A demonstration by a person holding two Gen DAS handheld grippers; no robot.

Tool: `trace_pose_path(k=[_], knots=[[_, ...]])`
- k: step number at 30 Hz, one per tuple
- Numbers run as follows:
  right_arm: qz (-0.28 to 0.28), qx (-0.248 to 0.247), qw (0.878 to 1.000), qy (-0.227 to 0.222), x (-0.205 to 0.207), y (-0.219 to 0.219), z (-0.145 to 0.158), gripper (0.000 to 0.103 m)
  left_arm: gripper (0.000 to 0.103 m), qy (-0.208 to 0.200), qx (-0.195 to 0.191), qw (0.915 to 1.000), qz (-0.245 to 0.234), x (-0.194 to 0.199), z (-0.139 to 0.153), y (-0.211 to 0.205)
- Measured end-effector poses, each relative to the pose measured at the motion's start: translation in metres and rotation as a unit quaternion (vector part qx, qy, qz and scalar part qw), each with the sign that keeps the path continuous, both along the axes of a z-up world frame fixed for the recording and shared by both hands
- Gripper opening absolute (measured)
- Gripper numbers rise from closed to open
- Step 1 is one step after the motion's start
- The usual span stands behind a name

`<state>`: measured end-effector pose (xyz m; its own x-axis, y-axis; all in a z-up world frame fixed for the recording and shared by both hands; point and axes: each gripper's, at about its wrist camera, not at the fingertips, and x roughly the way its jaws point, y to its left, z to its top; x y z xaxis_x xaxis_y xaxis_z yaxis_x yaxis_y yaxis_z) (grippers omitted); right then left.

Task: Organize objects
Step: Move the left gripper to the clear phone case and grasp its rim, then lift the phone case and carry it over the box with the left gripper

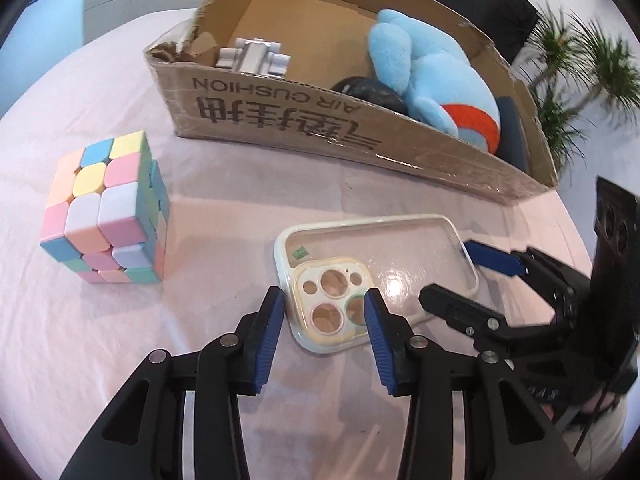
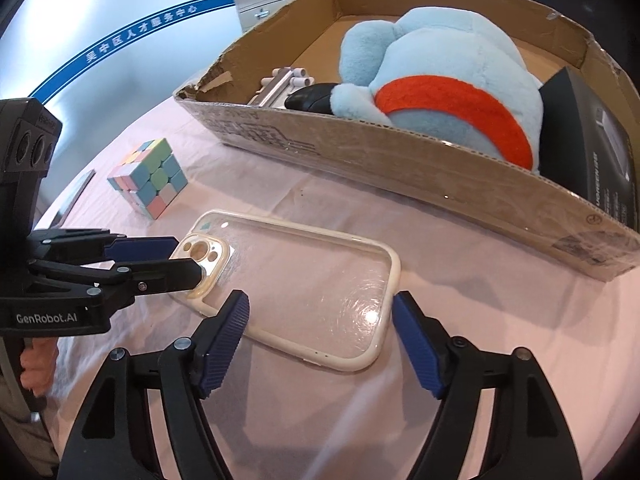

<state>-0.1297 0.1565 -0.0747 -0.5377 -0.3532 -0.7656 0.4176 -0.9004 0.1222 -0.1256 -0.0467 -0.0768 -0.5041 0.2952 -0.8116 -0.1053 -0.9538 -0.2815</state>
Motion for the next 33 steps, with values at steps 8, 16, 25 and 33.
trace_pose_path(k=[8,16,25,33], knots=[[-0.043,-0.015,0.999,0.000,0.002,0.012,0.003,0.055,0.038,0.004,-0.001,0.9999,0.009,0.002,0.000,0.001],[-0.064,-0.033,0.997,0.015,0.012,0.021,0.013,0.046,0.038,0.018,0.002,0.9998,0.006,0.013,0.009,0.004],[-0.076,-0.041,0.994,0.059,0.026,0.021,0.042,0.042,0.038,0.065,-0.006,0.9978,0.010,0.024,0.043,0.003],[-0.081,-0.040,0.991,0.099,0.035,0.020,0.071,0.042,0.038,0.103,-0.007,0.9946,0.006,0.030,0.075,-0.001]])
